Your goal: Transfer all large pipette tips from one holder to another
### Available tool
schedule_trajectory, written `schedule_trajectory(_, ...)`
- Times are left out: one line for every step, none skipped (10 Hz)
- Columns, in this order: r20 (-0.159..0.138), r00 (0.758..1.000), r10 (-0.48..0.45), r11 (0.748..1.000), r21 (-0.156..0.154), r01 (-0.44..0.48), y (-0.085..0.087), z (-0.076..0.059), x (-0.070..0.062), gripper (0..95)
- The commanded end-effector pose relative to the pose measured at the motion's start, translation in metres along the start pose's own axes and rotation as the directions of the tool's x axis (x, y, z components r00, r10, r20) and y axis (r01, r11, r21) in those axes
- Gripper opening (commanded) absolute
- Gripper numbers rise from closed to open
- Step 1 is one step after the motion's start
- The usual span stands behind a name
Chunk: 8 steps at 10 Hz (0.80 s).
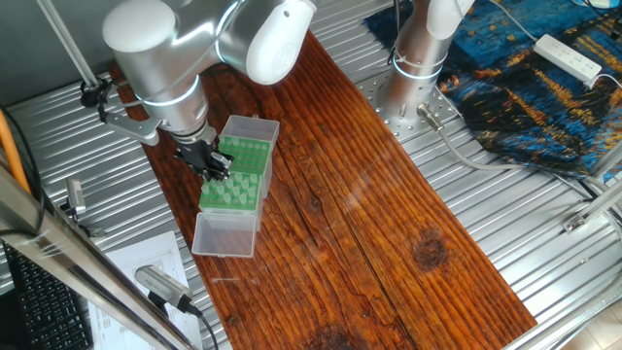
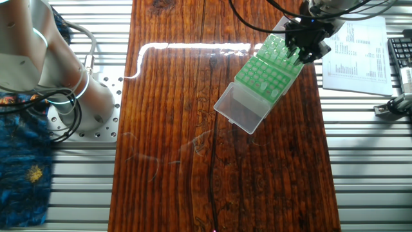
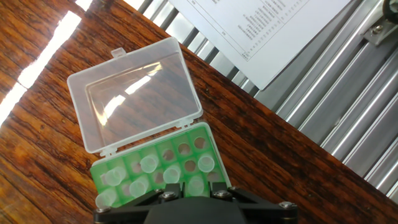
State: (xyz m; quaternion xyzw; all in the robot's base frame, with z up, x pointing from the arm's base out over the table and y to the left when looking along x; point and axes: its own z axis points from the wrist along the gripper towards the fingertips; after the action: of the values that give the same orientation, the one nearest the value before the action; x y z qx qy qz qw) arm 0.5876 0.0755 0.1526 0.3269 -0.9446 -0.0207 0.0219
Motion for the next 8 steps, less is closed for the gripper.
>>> schedule_trajectory(-0.001, 1.0, -0.002, 1.0, 0.001, 0.002, 0.0005, 0.0005, -0.0006, 19.0)
schedule_trajectory(-0.002, 1.0, 0.0, 1.0, 0.001, 0.0, 0.0011, 0.0009, -0.0013, 19.0)
schedule_trajectory(-0.002, 1.0, 0.001, 1.0, 0.001, -0.001, 0.0015, 0.0011, -0.0018, 19.0)
schedule_trajectory(-0.005, 1.0, 0.0, 1.0, 0.003, 0.0, 0.0023, 0.0016, -0.0027, 19.0)
schedule_trajectory(-0.006, 1.0, -0.002, 1.0, 0.003, 0.002, 0.0024, 0.0017, -0.0028, 19.0)
schedule_trajectory(-0.009, 1.0, -0.005, 1.0, 0.007, 0.005, 0.0026, 0.0018, -0.003, 0.0)
schedule_trajectory(-0.009, 1.0, -0.003, 1.0, 0.008, 0.003, 0.0026, 0.0018, -0.003, 0.0)
schedule_trajectory(-0.009, 1.0, -0.001, 1.0, 0.008, 0.001, 0.0026, 0.0018, -0.003, 0.0)
